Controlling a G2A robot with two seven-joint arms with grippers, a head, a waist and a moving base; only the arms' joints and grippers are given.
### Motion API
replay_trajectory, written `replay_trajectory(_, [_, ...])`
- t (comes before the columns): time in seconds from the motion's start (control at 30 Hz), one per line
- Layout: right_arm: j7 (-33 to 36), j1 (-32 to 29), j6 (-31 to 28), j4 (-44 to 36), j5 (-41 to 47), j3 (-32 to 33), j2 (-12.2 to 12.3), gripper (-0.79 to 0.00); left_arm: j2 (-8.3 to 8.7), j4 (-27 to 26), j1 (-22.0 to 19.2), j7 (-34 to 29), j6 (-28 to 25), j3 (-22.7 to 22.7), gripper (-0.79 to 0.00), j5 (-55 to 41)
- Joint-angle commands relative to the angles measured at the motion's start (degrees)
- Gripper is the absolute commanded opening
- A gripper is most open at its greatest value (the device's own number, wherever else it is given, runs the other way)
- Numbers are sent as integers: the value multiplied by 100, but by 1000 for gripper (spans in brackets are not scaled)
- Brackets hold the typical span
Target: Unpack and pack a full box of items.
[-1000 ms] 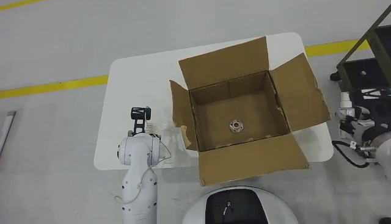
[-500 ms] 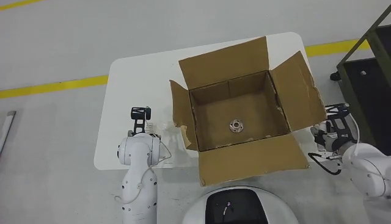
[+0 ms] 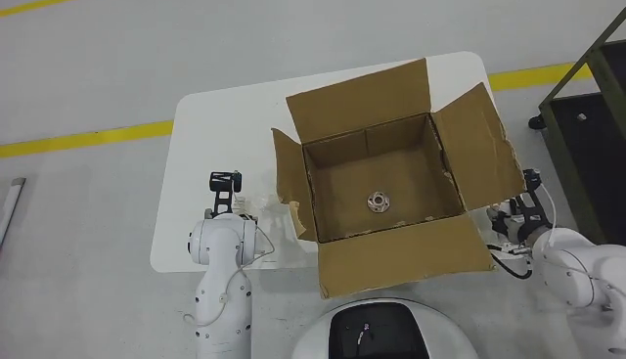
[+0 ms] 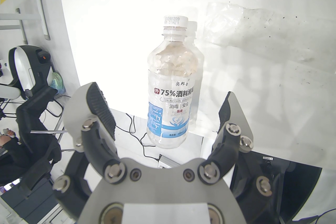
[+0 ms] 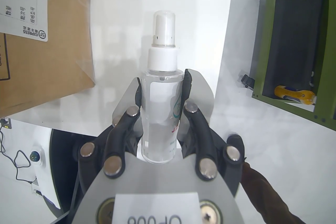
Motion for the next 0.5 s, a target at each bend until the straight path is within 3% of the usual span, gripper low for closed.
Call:
replay_trajectory(0.0, [-10, 29, 26, 47, -4, -52, -2, -785, 0, 0, 0, 0, 0, 0, 0, 0])
replay_trajectory(0.1, [-1, 103, 77, 100, -23, -147, -6, -785, 0, 0, 0, 0, 0, 0, 0, 0])
replay_trajectory(0.2, [9, 187, 124, 174, -72, -219, -8, -690, 0, 0, 0, 0, 0, 0, 0, 0])
replay_trajectory(0.43, [28, 393, 197, 399, -183, -392, -12, -616, 0, 0, 0, 0, 0, 0, 0, 0])
replay_trajectory(0.47, [33, 421, 192, 421, -192, -419, -13, -576, 0, 0, 0, 0, 0, 0, 0, 0])
